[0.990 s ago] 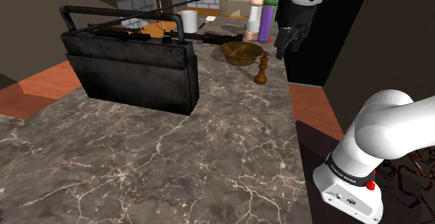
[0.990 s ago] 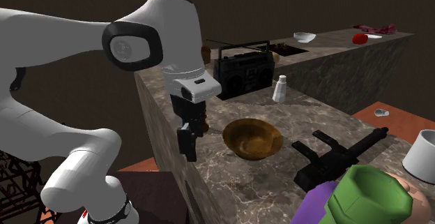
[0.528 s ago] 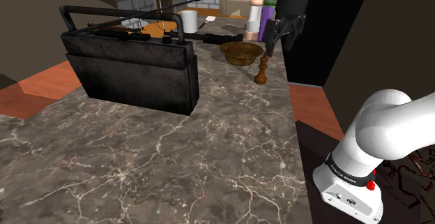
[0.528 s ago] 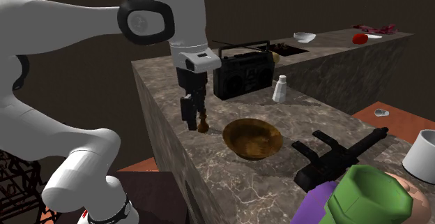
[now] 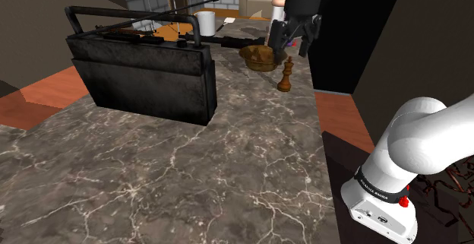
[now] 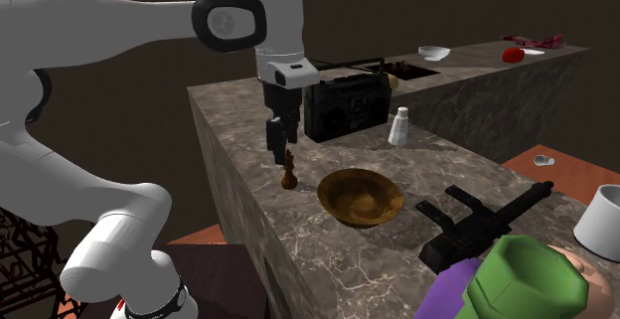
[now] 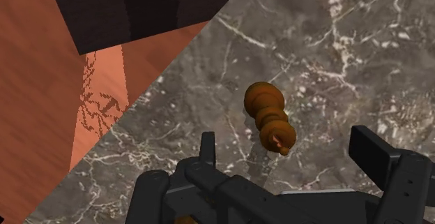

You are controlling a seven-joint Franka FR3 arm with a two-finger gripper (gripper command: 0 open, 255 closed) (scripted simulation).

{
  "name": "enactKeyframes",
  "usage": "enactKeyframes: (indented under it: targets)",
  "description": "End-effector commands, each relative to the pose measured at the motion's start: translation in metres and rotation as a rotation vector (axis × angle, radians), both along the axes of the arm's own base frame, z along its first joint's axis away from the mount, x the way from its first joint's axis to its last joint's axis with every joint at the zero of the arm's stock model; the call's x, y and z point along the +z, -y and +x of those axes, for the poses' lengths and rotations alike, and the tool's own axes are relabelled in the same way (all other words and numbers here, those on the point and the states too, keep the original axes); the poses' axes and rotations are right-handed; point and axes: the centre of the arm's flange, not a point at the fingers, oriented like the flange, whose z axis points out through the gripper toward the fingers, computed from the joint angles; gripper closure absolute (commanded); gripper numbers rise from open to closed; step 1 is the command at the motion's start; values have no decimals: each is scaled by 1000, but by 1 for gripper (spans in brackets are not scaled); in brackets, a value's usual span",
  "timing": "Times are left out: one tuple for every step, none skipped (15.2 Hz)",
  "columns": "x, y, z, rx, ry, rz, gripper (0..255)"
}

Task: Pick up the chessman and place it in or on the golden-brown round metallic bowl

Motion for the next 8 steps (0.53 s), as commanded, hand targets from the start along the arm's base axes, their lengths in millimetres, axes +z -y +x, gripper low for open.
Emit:
enactKeyframes:
  targets:
    - [-9,-2,0,-1,0,0,0]
    - [-15,-2,0,-1,0,0,0]
    - [-20,-1,0,-1,0,0,0]
    - [-23,-1,0,-1,0,0,0]
    - [-23,-1,0,-1,0,0,0]
    - [-23,-1,0,-1,0,0,0]
    - [-23,-1,0,-1,0,0,0]
    - [-23,-1,0,-1,0,0,0]
